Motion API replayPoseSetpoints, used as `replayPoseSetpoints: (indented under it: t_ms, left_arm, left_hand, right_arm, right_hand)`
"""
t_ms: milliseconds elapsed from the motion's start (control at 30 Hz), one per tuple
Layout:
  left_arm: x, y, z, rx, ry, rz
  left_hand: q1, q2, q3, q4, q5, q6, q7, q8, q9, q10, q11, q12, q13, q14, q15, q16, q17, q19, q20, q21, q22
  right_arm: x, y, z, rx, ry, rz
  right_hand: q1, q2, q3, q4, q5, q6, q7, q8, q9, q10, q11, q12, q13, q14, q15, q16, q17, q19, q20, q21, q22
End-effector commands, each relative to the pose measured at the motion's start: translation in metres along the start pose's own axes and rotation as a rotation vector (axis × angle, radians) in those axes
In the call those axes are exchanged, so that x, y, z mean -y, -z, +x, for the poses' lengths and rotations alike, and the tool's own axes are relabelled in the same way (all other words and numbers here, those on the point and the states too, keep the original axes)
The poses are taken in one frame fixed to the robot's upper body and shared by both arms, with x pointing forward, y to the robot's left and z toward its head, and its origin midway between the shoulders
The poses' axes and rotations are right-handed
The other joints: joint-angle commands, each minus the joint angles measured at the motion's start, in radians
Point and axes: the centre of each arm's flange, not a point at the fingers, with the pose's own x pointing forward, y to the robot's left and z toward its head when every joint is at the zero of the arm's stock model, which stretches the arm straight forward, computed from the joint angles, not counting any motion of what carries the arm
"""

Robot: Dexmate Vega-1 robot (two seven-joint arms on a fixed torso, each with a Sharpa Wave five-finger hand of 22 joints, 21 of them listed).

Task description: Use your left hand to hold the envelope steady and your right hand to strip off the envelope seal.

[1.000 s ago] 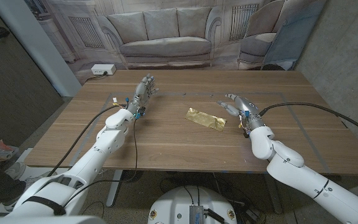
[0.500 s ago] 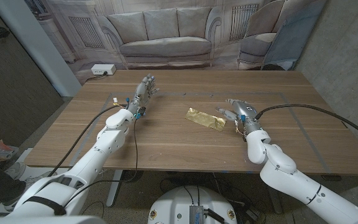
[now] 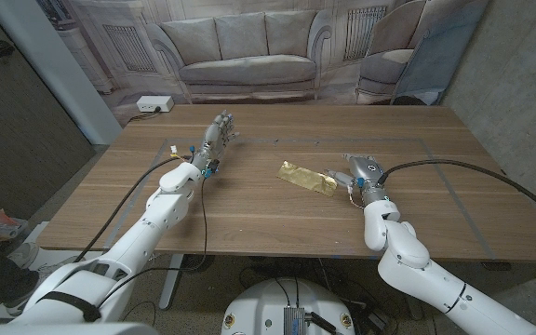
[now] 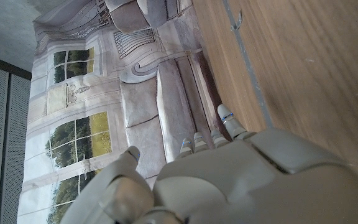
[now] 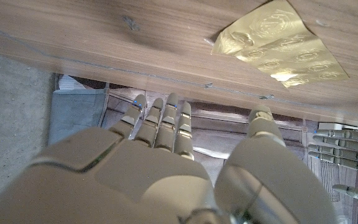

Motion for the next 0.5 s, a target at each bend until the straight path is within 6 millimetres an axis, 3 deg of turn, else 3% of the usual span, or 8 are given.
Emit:
replayPoseSetpoints:
  t_ms: [33, 267, 333, 500]
  left_arm:
    - [0.001, 0.002, 0.004, -0.005, 0.005, -0.004]
    - [-0.001, 0.003, 0.005, -0.009, 0.001, -0.005]
    - [-0.001, 0.003, 0.005, -0.010, -0.003, -0.004]
    - [0.000, 0.004, 0.006, -0.014, 0.006, -0.010]
  left_hand:
    - [0.002, 0.064, 0.009, -0.002, 0.006, 0.001, -0.002, 0.000, 0.005, -0.002, 0.003, -0.002, 0.004, -0.031, 0.007, 0.003, 0.003, -0.157, 0.007, -0.004, 0.003]
    - [0.001, 0.064, 0.009, -0.002, 0.006, 0.001, -0.002, -0.001, 0.005, -0.002, 0.003, -0.003, 0.005, -0.032, 0.007, 0.002, 0.003, -0.157, 0.007, -0.007, 0.003]
    - [0.001, 0.064, 0.009, -0.002, 0.006, 0.001, -0.003, -0.001, 0.005, -0.002, 0.003, -0.003, 0.005, -0.031, 0.007, 0.002, 0.003, -0.157, 0.007, -0.007, 0.003]
    - [0.001, 0.064, 0.009, -0.001, 0.007, 0.001, -0.004, -0.002, 0.005, -0.002, 0.003, -0.004, 0.005, -0.032, 0.005, 0.002, 0.003, -0.157, 0.007, -0.009, 0.003]
  right_arm:
    - [-0.017, -0.002, -0.004, -0.103, 0.040, -0.106]
    - [-0.023, -0.001, -0.004, -0.101, 0.018, -0.094]
    - [-0.024, -0.001, -0.005, -0.073, 0.023, -0.090]
    - [-0.027, -0.004, -0.002, -0.052, -0.022, -0.055]
  right_hand:
    - [0.025, -0.013, -0.006, 0.001, 0.012, 0.008, -0.017, 0.007, 0.006, 0.013, -0.008, 0.009, 0.009, 0.004, -0.016, 0.002, 0.004, -0.014, 0.008, -0.009, 0.004]
    - [0.064, -0.027, -0.007, 0.002, 0.028, 0.045, -0.030, 0.021, 0.008, 0.027, -0.013, 0.018, 0.015, 0.013, -0.023, 0.005, 0.005, 0.005, 0.010, -0.009, 0.005]
    - [0.093, -0.019, 0.001, 0.002, 0.038, 0.056, -0.031, 0.025, 0.009, 0.032, -0.027, 0.020, 0.017, 0.017, -0.025, 0.006, 0.006, 0.016, 0.007, -0.009, 0.005]
    - [0.129, -0.014, 0.007, 0.003, 0.049, 0.066, -0.035, 0.028, 0.011, 0.026, -0.024, 0.019, 0.019, 0.015, -0.031, 0.005, 0.007, 0.037, -0.001, -0.006, 0.005]
